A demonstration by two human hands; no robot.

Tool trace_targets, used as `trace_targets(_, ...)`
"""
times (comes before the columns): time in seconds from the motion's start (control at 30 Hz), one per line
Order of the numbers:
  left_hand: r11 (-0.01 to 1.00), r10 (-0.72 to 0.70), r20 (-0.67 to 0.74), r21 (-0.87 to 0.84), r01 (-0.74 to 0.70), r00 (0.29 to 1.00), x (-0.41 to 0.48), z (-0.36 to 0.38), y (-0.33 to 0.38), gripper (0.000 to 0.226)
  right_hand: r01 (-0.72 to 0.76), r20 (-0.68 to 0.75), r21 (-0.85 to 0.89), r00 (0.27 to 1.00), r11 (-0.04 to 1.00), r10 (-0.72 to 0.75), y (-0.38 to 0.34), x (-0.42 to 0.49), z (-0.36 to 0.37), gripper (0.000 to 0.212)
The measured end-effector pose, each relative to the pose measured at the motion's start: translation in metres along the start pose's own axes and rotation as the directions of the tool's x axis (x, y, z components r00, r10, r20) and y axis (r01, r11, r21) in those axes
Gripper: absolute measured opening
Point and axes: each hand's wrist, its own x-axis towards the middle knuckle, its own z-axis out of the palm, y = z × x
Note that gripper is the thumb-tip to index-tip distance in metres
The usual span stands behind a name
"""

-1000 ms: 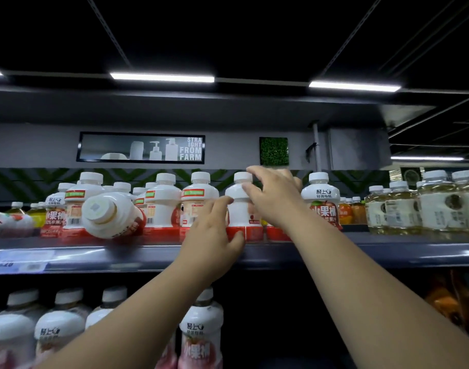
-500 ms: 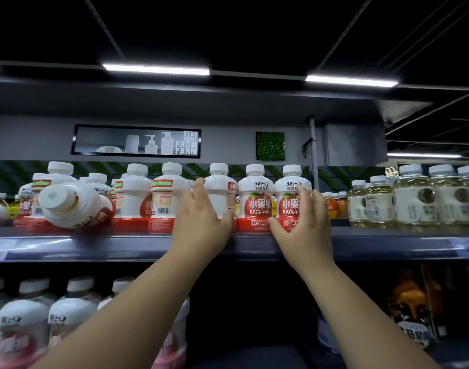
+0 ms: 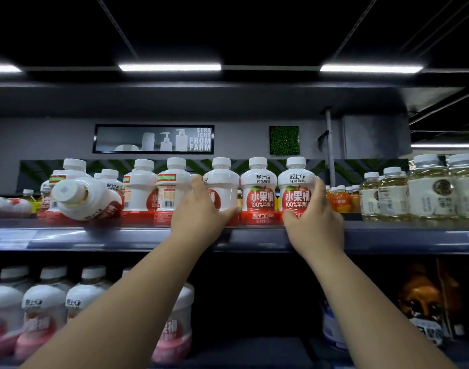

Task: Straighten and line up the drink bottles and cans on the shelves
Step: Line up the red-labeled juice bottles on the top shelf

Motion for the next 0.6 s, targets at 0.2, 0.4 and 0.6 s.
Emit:
trace_targets(0.2, 0.999, 0.02, 0.086, 0.037, -0.023, 0.996, 0.001, -0.001, -0.004, 0.101, -0.054, 0.076, -0.188, 0.995, 0.981, 0.069, 0.013, 0.009, -0.005, 0.089)
trace_targets(0.4, 1.0, 0.014, 0.029, 0.003, -0.015, 0.999, -0.001, -0.003, -0.006, 0.088, -0.024, 0.081, -0.137, 0.996, 0.99, 0.036, 0.017, 0.007, -0.008, 0.072)
trace_targets(0.6, 0.999, 0.017, -0.023, -0.044, -0.018, 1.0, -0.006, -0.002, -0.004, 0.086, -0.002, 0.095, -0.119, 0.995, 0.993, 0.013, 0.018, 0.003, -0.012, 0.071)
